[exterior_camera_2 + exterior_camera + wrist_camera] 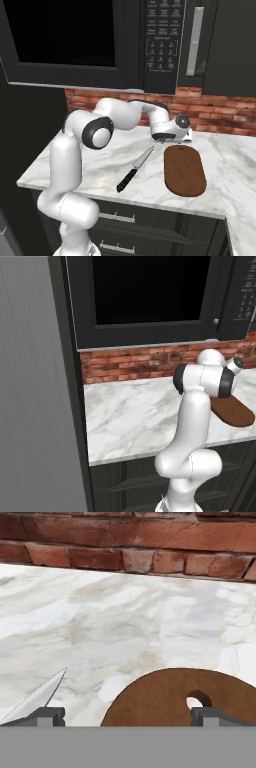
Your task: Move the cutting board and knife to the sink. Then move spray from the cabinet to the counter.
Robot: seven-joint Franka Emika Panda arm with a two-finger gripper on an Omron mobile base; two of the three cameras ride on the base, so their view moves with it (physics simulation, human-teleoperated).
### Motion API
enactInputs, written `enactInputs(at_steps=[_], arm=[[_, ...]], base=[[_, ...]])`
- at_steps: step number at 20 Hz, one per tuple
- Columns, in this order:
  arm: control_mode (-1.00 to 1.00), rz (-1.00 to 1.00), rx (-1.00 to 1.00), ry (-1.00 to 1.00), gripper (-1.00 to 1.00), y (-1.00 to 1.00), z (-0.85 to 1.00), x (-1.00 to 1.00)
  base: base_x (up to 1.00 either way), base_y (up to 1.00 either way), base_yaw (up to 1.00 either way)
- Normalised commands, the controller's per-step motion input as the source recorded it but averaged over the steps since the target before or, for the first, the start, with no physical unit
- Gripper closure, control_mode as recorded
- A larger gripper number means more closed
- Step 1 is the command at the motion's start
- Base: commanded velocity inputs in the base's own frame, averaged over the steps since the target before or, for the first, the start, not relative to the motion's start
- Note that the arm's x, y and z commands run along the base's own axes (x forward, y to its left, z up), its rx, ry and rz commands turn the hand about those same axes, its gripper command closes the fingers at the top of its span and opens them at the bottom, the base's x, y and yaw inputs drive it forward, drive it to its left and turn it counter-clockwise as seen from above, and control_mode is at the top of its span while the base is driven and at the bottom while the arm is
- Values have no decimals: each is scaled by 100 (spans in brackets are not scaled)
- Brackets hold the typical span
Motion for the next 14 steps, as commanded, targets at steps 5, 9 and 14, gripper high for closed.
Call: enactInputs(at_steps=[5,9,14], arm=[[-100,0,0,0,-100,-3,-11,24],[-100,0,0,0,-100,-5,-2,24],[-100,0,0,2,-100,-13,-13,23]], base=[[0,0,0],[0,0,0],[0,0,0]])
